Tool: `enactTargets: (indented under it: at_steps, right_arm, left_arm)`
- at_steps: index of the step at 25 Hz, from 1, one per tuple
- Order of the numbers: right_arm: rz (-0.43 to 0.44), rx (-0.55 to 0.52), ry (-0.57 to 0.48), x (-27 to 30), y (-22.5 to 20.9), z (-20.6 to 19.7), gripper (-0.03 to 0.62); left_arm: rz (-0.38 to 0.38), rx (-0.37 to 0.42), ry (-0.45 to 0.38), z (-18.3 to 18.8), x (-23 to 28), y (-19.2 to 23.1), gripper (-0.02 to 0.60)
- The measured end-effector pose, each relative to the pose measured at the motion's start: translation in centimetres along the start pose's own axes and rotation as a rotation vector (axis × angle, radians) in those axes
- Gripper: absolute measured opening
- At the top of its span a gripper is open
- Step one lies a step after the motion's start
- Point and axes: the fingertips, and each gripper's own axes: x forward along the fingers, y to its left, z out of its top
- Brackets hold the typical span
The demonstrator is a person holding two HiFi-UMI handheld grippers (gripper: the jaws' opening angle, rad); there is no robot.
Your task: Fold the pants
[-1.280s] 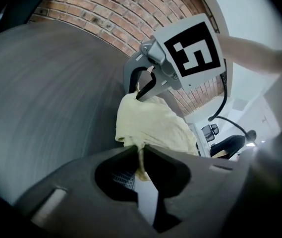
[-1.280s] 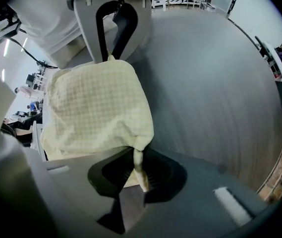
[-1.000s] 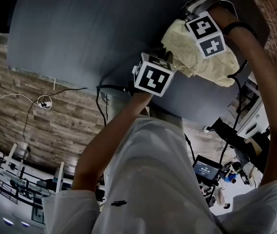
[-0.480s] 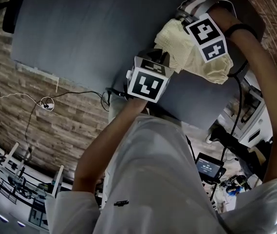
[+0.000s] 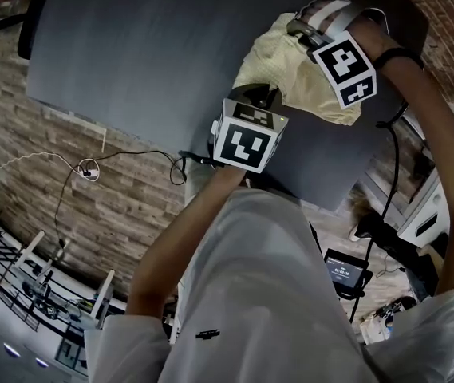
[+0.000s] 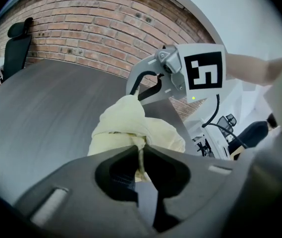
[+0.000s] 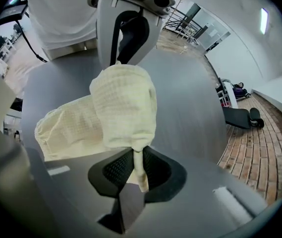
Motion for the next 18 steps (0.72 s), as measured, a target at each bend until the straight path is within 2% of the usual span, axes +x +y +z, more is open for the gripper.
enactTargets:
  at_steps: [4,8,13,18]
  right_arm:
    - [-0.044,0.020,0.005,-1.0,3.9,-1.5,0.055]
    - [-0.040,0.060,0.012,-1.2,8.5,-3.1,0.054]
    - [0.003,0.113,0.017,-0.1,13.6,-3.8,0.067]
    - [0.100,0.208,0.040,2.4,18.4,-4.0,0.146]
  left_arm:
    - [-0.008,0.030,0.011,-0.3,1.9,-3.7,0.037]
    - [-0.033,0.062,0.035,-1.1,4.4,-7.1,0.042]
    - [-0.080,0.065,0.083,-3.1,6.9,-10.0,0.077]
    - [-0.121,0.088,0.145,-4.9,8.9,-12.0,0.127]
